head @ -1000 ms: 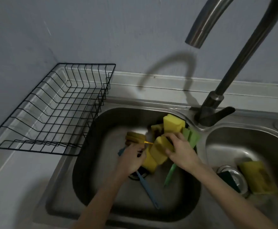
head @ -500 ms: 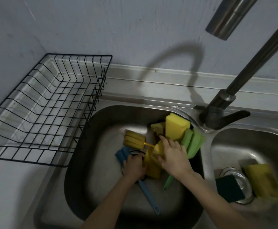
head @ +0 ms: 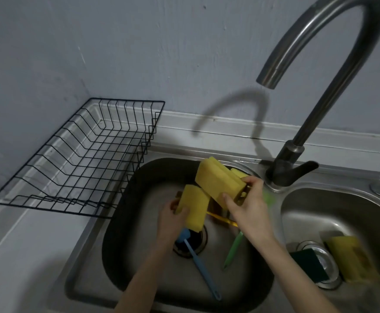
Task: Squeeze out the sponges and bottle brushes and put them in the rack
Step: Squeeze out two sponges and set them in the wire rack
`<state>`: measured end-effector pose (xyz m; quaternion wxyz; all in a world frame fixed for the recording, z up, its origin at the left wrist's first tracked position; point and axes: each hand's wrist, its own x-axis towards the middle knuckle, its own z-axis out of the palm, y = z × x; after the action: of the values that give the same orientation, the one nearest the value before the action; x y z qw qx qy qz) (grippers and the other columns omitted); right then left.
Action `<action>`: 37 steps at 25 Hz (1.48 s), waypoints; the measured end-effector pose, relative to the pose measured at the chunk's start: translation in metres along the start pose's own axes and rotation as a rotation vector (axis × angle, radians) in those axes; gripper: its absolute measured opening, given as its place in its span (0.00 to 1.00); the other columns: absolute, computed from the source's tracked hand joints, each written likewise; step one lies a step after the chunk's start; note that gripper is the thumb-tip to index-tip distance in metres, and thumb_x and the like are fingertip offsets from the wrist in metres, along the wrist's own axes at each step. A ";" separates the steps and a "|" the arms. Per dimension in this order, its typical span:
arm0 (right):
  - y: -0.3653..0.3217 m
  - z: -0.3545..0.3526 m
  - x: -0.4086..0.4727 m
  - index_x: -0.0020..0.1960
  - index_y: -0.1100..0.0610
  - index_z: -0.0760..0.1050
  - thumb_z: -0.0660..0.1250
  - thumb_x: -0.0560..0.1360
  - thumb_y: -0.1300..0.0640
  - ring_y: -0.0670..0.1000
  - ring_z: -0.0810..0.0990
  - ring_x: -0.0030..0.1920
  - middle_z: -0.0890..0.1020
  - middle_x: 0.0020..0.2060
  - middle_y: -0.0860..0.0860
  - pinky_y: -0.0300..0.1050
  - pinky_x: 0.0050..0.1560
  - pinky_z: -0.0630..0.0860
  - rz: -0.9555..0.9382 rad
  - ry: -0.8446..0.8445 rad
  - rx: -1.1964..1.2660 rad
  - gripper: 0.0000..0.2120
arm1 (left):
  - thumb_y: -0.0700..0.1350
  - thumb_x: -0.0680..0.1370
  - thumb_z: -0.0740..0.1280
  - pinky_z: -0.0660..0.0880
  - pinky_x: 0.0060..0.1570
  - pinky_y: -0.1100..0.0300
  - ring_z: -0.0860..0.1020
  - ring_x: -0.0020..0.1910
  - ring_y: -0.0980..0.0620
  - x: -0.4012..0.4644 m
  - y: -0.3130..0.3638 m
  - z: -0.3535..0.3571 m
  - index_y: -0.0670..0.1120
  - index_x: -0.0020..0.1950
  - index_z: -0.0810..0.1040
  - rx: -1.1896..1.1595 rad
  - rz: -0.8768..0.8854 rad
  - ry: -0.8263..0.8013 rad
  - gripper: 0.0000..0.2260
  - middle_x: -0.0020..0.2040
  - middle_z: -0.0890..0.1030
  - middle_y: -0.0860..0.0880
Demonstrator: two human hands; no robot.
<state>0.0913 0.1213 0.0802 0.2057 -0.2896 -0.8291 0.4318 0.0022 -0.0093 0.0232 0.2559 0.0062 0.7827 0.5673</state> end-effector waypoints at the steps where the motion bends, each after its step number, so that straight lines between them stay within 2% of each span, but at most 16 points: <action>1: -0.003 0.001 -0.004 0.53 0.50 0.58 0.70 0.70 0.56 0.50 0.74 0.45 0.72 0.48 0.51 0.36 0.40 0.71 -0.017 -0.015 0.009 0.22 | 0.40 0.75 0.63 0.71 0.56 0.52 0.72 0.58 0.46 -0.003 0.006 -0.004 0.43 0.66 0.65 -0.058 0.012 0.010 0.20 0.65 0.71 0.41; 3: -0.012 0.003 -0.014 0.52 0.50 0.58 0.72 0.69 0.57 0.48 0.73 0.43 0.71 0.48 0.51 0.30 0.36 0.70 -0.072 -0.066 0.003 0.23 | 0.41 0.76 0.61 0.69 0.58 0.53 0.70 0.63 0.44 -0.013 0.022 -0.013 0.43 0.69 0.60 -0.116 0.055 0.008 0.22 0.69 0.67 0.41; 6: -0.032 -0.001 -0.031 0.45 0.45 0.58 0.71 0.69 0.58 0.42 0.72 0.40 0.70 0.44 0.47 0.26 0.36 0.70 -0.143 -0.126 0.093 0.21 | 0.42 0.77 0.60 0.70 0.46 0.65 0.73 0.53 0.54 -0.036 0.041 -0.028 0.44 0.68 0.64 -0.202 0.193 -0.003 0.19 0.65 0.71 0.43; 9: -0.059 -0.010 -0.042 0.42 0.48 0.60 0.65 0.73 0.61 0.34 0.73 0.34 0.68 0.38 0.45 0.24 0.31 0.69 -0.166 -0.176 0.325 0.15 | 0.42 0.76 0.61 0.70 0.40 0.66 0.73 0.47 0.60 -0.058 0.056 -0.041 0.47 0.65 0.67 -0.356 0.248 0.008 0.17 0.58 0.74 0.49; 11: -0.075 -0.015 -0.049 0.41 0.50 0.61 0.60 0.76 0.63 0.31 0.73 0.32 0.68 0.38 0.46 0.25 0.30 0.69 -0.182 -0.188 0.435 0.12 | 0.40 0.76 0.61 0.73 0.44 0.62 0.75 0.49 0.57 -0.071 0.065 -0.051 0.48 0.64 0.67 -0.444 0.281 0.020 0.16 0.55 0.75 0.50; 13: -0.091 -0.016 -0.054 0.42 0.50 0.62 0.59 0.76 0.63 0.29 0.72 0.33 0.69 0.40 0.46 0.24 0.29 0.69 -0.173 -0.203 0.518 0.10 | 0.40 0.75 0.62 0.74 0.54 0.55 0.75 0.54 0.52 -0.080 0.072 -0.065 0.49 0.63 0.68 -0.486 0.327 0.026 0.16 0.56 0.75 0.50; 15: -0.104 -0.011 -0.057 0.44 0.49 0.64 0.60 0.76 0.60 0.28 0.73 0.33 0.71 0.42 0.44 0.23 0.30 0.69 -0.148 -0.244 0.560 0.08 | 0.44 0.73 0.65 0.73 0.58 0.51 0.75 0.57 0.50 -0.086 0.075 -0.081 0.51 0.61 0.69 -0.526 0.333 0.003 0.17 0.56 0.76 0.51; 17: -0.115 -0.003 -0.061 0.47 0.46 0.66 0.61 0.75 0.57 0.27 0.74 0.34 0.73 0.44 0.42 0.21 0.31 0.69 -0.133 -0.294 0.559 0.07 | 0.49 0.68 0.69 0.72 0.58 0.51 0.76 0.55 0.50 -0.090 0.076 -0.099 0.51 0.58 0.71 -0.523 0.338 -0.036 0.20 0.55 0.77 0.50; 20: -0.130 0.018 -0.064 0.48 0.42 0.67 0.62 0.70 0.48 0.35 0.76 0.45 0.74 0.47 0.41 0.23 0.37 0.73 -0.133 -0.322 0.546 0.07 | 0.53 0.63 0.68 0.73 0.53 0.56 0.76 0.52 0.54 -0.094 0.077 -0.126 0.53 0.56 0.70 -0.512 0.373 -0.059 0.23 0.53 0.77 0.53; 22: -0.141 0.036 -0.063 0.49 0.42 0.67 0.62 0.64 0.42 0.45 0.77 0.51 0.75 0.48 0.42 0.34 0.47 0.77 -0.142 -0.347 0.543 0.14 | 0.53 0.64 0.65 0.73 0.54 0.57 0.75 0.53 0.55 -0.091 0.076 -0.145 0.53 0.60 0.67 -0.554 0.378 -0.073 0.25 0.54 0.76 0.54; 24: -0.152 0.055 -0.058 0.52 0.44 0.67 0.62 0.61 0.40 0.48 0.77 0.54 0.75 0.49 0.43 0.44 0.53 0.77 -0.156 -0.360 0.520 0.20 | 0.53 0.65 0.65 0.74 0.57 0.53 0.76 0.55 0.51 -0.083 0.074 -0.164 0.52 0.64 0.65 -0.600 0.360 -0.103 0.28 0.58 0.75 0.51; 27: -0.169 0.083 -0.047 0.54 0.45 0.65 0.61 0.62 0.39 0.42 0.76 0.49 0.75 0.48 0.42 0.35 0.46 0.75 -0.166 -0.370 0.470 0.23 | 0.53 0.66 0.63 0.80 0.51 0.53 0.76 0.57 0.49 -0.069 0.072 -0.192 0.54 0.66 0.64 -0.611 0.361 -0.122 0.28 0.59 0.74 0.50; 29: -0.175 0.100 -0.038 0.51 0.42 0.64 0.62 0.66 0.42 0.40 0.76 0.47 0.74 0.47 0.40 0.30 0.39 0.76 -0.160 -0.384 0.441 0.15 | 0.53 0.69 0.62 0.80 0.47 0.57 0.75 0.59 0.48 -0.056 0.073 -0.207 0.56 0.65 0.64 -0.557 0.371 -0.092 0.24 0.61 0.73 0.50; 31: -0.176 0.114 -0.024 0.52 0.43 0.64 0.63 0.72 0.47 0.38 0.75 0.45 0.73 0.46 0.38 0.24 0.36 0.74 -0.139 -0.376 0.407 0.11 | 0.51 0.73 0.61 0.76 0.50 0.57 0.74 0.61 0.47 -0.040 0.072 -0.220 0.56 0.66 0.63 -0.498 0.362 -0.041 0.21 0.64 0.71 0.49; 35: -0.175 0.138 0.017 0.59 0.53 0.65 0.63 0.74 0.51 0.40 0.73 0.45 0.72 0.49 0.45 0.25 0.36 0.73 -0.118 -0.299 0.262 0.16 | 0.50 0.75 0.61 0.72 0.58 0.52 0.72 0.61 0.47 -0.007 0.069 -0.241 0.55 0.69 0.61 -0.335 0.322 0.093 0.22 0.67 0.69 0.48; 37: -0.173 0.156 0.046 0.60 0.58 0.65 0.64 0.74 0.52 0.47 0.72 0.48 0.72 0.52 0.49 0.26 0.37 0.72 -0.169 -0.256 0.091 0.18 | 0.49 0.76 0.61 0.71 0.55 0.53 0.72 0.59 0.49 0.008 0.070 -0.246 0.54 0.69 0.61 -0.244 0.327 0.134 0.22 0.62 0.71 0.50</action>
<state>-0.0873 -0.0211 0.1447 0.1470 -0.1516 -0.8494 0.4836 -0.1247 -0.1995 0.1374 0.1069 0.0643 0.7121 0.6909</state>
